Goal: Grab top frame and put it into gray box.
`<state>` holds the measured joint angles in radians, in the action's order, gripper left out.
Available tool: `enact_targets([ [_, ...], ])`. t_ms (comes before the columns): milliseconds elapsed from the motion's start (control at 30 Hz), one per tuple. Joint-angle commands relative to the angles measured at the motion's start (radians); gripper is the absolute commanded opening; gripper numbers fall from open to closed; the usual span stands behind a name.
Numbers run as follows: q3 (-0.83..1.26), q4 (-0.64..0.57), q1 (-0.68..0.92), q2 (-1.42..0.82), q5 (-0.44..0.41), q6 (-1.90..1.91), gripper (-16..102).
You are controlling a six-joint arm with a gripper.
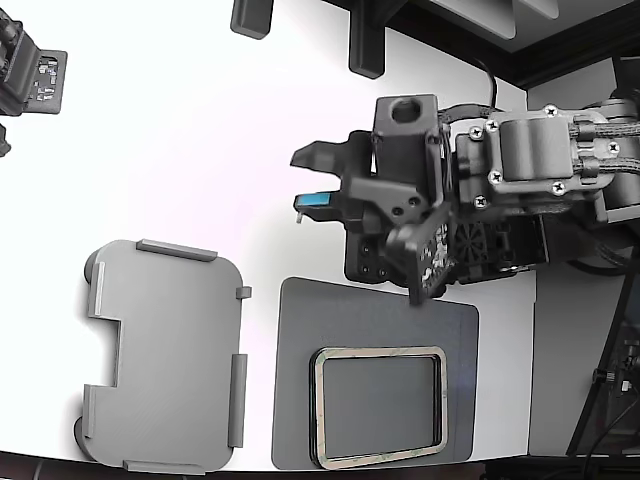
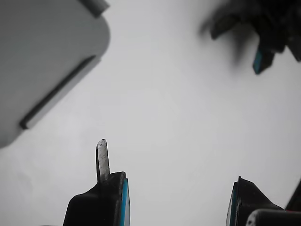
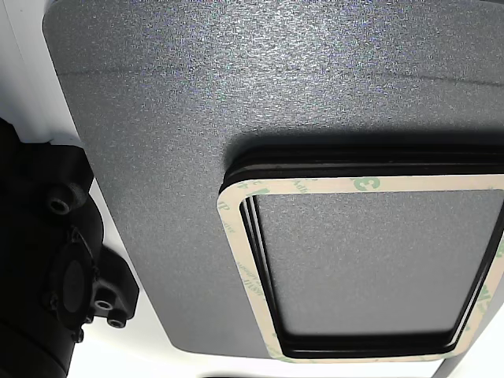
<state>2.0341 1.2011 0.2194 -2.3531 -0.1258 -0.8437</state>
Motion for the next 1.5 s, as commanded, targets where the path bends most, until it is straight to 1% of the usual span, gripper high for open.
enact_targets([
  [0, -0.104, 0.021, 0.023, 0.051, 0.0, -0.385, 84],
  [33, -0.135, 0.04, 0.055, 0.078, -0.015, -0.43, 81],
  [100, -0.202, 0.092, 0.133, 0.141, -0.052, -0.512, 80],
  [267, -0.341, 0.207, 0.242, 0.287, -0.025, -0.707, 81],
  [333, -0.374, 0.247, 0.287, 0.333, -0.018, -0.778, 83],
  [400, -0.405, 0.282, 0.337, 0.37, -0.012, -0.893, 92],
  [467, -0.422, 0.305, 0.397, 0.396, -0.026, -0.957, 92],
  [533, -0.431, 0.322, 0.456, 0.411, -0.029, -1.002, 90],
  [567, -0.439, 0.336, 0.483, 0.422, -0.031, -1.029, 87],
  [667, -0.443, 0.368, 0.569, 0.44, -0.012, -1.088, 86],
  [800, -0.48, 0.453, 0.692, 0.483, 0.008, -1.106, 83],
  [867, -0.469, 0.454, 0.752, 0.494, 0.021, -1.046, 81],
  [900, -0.466, 0.454, 0.781, 0.505, 0.026, -1.014, 82],
  [933, -0.469, 0.454, 0.811, 0.52, 0.029, -0.989, 87],
  [1133, -0.503, 0.453, 0.939, 0.624, 0.081, -0.874, 88],
  [1333, -0.54, 0.449, 1.023, 0.716, 0.094, -0.844, 92],
  [1467, -0.526, 0.44, 1.06, 0.738, 0.101, -0.842, 92],
])
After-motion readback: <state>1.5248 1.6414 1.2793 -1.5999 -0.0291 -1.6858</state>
